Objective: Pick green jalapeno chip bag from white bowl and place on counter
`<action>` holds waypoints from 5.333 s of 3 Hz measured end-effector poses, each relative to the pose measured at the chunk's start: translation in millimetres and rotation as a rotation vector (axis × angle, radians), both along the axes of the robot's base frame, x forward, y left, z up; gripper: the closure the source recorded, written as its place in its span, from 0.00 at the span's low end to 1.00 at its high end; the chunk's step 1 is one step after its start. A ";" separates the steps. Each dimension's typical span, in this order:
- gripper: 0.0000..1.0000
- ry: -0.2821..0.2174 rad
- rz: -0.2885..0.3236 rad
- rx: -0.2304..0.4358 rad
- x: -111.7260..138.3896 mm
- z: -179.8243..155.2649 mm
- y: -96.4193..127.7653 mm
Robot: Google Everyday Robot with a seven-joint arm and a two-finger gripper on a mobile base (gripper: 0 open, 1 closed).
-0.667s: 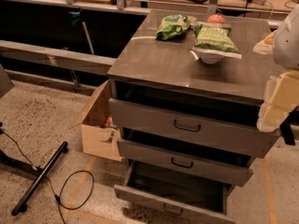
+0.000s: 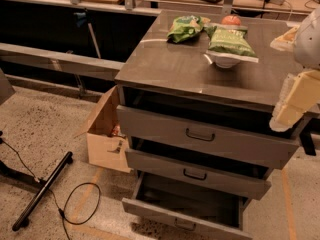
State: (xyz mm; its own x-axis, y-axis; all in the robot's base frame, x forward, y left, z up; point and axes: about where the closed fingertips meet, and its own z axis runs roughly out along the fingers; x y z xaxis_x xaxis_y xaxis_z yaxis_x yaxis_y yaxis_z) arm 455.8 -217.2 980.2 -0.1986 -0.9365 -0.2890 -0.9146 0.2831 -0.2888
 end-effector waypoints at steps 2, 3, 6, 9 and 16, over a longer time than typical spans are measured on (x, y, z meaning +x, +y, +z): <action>0.00 -0.261 -0.087 0.091 83.7 -0.9 -28.5; 0.00 -0.385 -0.160 0.144 128.1 4.6 -48.6; 0.00 -0.460 -0.173 0.173 159.4 -6.7 -47.2; 0.00 -0.549 -0.155 0.174 232.6 -34.0 -58.0; 1.00 -0.566 -0.234 0.426 267.3 -22.8 -47.0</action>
Offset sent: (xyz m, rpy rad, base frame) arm 0.1501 -0.0632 0.0059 0.1130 -0.4928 -0.1994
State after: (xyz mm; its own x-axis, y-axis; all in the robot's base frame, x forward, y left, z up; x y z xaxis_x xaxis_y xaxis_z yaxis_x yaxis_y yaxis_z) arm 723.1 -264.2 957.4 -0.0922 -0.6719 -0.7349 -0.5607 0.6449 -0.5193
